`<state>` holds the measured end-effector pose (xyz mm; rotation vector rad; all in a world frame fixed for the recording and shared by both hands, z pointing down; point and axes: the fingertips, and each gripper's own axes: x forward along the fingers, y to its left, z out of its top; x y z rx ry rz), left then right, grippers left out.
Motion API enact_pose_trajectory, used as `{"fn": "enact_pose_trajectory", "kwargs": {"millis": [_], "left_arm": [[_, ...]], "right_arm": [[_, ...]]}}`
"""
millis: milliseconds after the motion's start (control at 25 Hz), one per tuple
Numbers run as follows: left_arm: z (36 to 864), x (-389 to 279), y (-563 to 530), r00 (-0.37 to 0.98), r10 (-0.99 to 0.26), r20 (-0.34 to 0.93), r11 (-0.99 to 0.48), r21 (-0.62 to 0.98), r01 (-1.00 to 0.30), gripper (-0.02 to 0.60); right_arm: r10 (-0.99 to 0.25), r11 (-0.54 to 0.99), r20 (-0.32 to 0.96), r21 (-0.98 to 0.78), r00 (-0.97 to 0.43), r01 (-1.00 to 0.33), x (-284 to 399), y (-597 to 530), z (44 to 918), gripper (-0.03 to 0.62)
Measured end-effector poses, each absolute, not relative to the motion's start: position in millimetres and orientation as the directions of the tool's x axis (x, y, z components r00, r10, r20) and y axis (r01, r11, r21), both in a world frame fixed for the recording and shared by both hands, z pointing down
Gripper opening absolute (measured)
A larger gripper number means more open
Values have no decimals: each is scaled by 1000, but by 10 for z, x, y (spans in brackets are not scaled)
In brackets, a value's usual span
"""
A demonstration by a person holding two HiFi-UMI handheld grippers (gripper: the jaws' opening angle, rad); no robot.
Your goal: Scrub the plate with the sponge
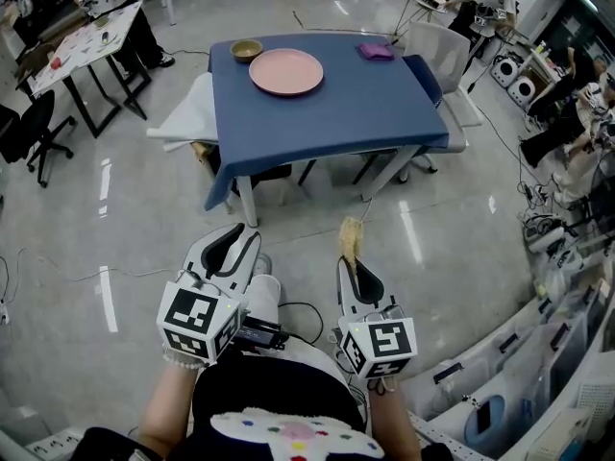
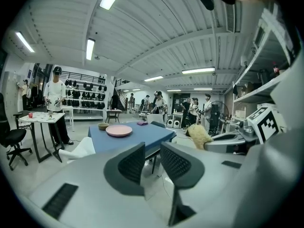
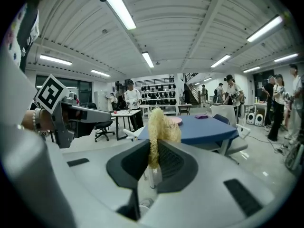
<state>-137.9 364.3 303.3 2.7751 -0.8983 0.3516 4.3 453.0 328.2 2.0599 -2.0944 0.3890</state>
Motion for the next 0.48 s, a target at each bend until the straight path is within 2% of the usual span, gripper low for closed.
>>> {"fn": "enact_pose_trajectory", "kwargs": {"millis": [480], "left_arm": [[3137, -987, 2932, 814, -504, 290, -824, 123, -554, 98]], "right_arm": [[-936, -47, 351, -53, 26, -997, 416, 3939, 3461, 40]]}}
